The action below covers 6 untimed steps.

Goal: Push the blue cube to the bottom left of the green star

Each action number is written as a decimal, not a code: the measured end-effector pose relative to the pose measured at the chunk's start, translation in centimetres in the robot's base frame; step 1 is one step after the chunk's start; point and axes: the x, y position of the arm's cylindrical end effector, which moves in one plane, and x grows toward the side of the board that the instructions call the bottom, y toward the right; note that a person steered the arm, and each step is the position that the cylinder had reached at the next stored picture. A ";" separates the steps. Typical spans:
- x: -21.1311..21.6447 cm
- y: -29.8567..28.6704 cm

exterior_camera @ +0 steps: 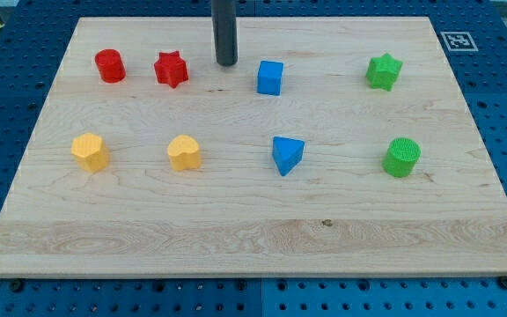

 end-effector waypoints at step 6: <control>3.4 6.1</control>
